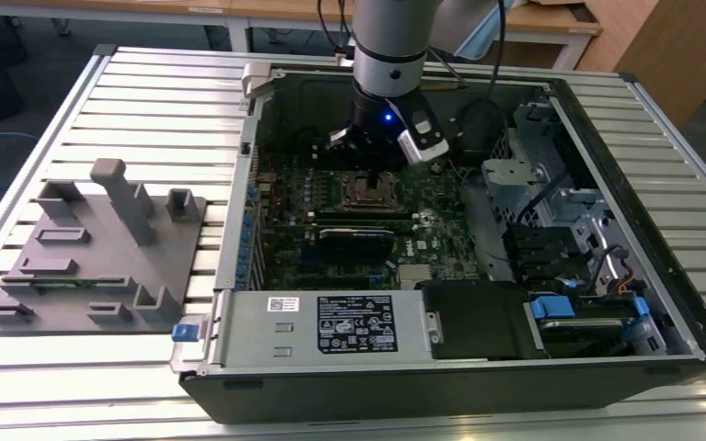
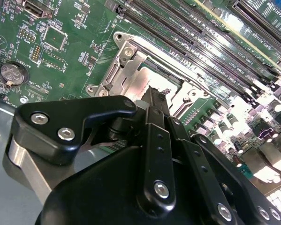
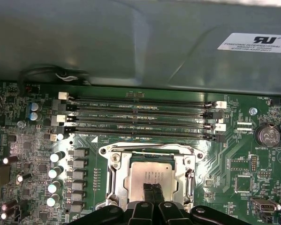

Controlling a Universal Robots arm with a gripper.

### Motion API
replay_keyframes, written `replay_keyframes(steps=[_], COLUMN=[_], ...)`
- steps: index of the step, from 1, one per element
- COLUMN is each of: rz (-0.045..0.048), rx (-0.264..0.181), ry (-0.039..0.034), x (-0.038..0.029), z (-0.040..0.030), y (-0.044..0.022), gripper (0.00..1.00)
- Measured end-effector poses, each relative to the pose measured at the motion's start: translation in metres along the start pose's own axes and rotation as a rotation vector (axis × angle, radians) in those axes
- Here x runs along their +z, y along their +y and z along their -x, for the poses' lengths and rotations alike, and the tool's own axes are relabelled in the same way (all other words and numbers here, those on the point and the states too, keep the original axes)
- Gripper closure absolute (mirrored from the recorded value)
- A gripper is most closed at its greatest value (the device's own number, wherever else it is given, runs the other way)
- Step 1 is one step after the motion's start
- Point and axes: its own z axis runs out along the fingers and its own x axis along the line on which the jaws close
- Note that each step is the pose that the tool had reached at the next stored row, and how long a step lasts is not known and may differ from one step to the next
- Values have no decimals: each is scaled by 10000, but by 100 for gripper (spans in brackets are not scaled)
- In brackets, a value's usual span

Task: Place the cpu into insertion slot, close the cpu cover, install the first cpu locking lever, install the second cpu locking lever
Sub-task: 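Install the first cpu locking lever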

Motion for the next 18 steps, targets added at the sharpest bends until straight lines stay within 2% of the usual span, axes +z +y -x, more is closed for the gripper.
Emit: replay_keyframes(steps=[18], rz=[3], rx=[-126], ry=[3], x=[0], z=[0], y=[0], gripper=[90])
